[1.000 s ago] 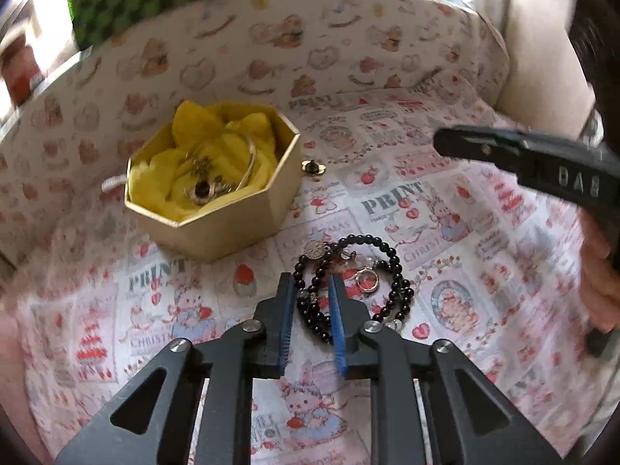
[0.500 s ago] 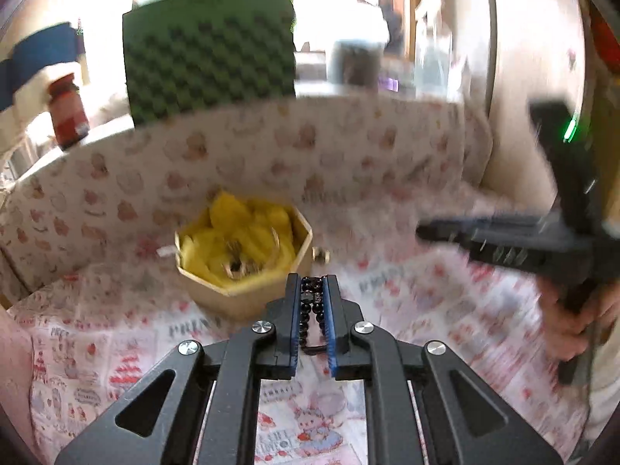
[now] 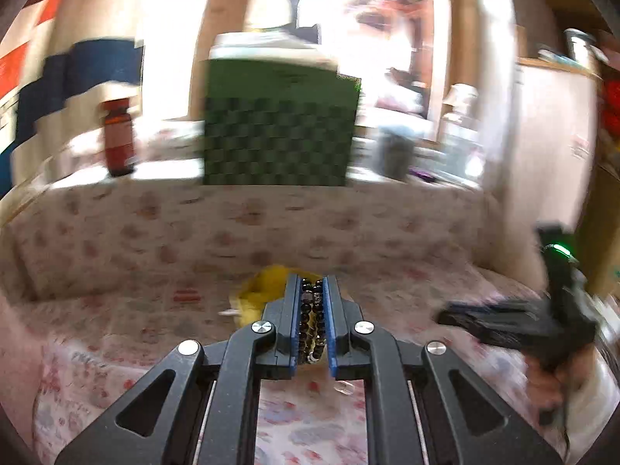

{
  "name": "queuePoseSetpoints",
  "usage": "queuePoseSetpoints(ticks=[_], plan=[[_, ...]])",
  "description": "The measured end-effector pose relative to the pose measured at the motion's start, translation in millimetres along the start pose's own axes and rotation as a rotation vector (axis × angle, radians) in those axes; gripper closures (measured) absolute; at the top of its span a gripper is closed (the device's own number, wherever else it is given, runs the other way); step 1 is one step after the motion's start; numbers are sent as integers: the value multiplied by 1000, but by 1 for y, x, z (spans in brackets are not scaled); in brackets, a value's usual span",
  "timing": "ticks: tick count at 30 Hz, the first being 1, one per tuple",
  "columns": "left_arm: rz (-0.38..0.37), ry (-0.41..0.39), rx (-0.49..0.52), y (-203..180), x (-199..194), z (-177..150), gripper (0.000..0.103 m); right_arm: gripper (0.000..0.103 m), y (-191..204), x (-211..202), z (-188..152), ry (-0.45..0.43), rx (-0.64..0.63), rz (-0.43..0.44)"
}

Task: Organize jewelry
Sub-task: 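Lift the black bead bracelets with the left gripper and lower them into the gold box, then open the left gripper and lift it out of the gold box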

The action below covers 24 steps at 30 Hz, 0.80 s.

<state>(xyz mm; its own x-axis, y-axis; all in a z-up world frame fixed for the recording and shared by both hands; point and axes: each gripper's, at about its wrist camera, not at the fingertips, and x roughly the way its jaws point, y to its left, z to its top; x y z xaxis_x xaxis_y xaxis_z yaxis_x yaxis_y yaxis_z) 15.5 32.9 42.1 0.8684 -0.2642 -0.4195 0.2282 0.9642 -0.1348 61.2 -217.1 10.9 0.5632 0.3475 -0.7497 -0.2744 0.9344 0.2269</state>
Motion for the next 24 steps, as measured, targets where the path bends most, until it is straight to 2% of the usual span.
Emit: queuePoseSetpoints(ticks=[2, 4, 7, 9, 12, 15, 16, 18, 19, 22, 24], plan=[[-9, 45, -27, 8, 13, 7, 93, 82, 1, 0, 0, -3, -3, -9], [13, 54, -42, 13, 21, 16, 93, 82, 1, 0, 0, 0, 0, -8], [37, 57, -25, 11, 32, 26, 93, 82, 0, 1, -1, 3, 3, -12], [51, 91, -23, 9, 42, 29, 93, 82, 0, 1, -1, -1, 0, -23], [64, 142, -64, 13, 58, 27, 93, 82, -2, 2, -1, -2, 5, -19], [107, 174, -60, 14, 71, 20, 93, 82, -3, 3, -1, 4, 12, -14], [89, 185, -64, 15, 74, 19, 91, 82, -2, 3, -1, 3, 9, -11], [41, 204, -80, 18, 76, 16, 78, 82, 0, 1, -1, -3, -3, -15], [18, 190, -95, 19, 72, 15, 78, 82, 1, 1, -1, -6, -8, -18], [7, 163, -102, 20, 59, 15, 74, 82, 0, 0, -1, -9, -6, -17], [6, 140, -97, 21, 48, 17, 65, 82, -1, -1, -1, -12, -2, -15]])
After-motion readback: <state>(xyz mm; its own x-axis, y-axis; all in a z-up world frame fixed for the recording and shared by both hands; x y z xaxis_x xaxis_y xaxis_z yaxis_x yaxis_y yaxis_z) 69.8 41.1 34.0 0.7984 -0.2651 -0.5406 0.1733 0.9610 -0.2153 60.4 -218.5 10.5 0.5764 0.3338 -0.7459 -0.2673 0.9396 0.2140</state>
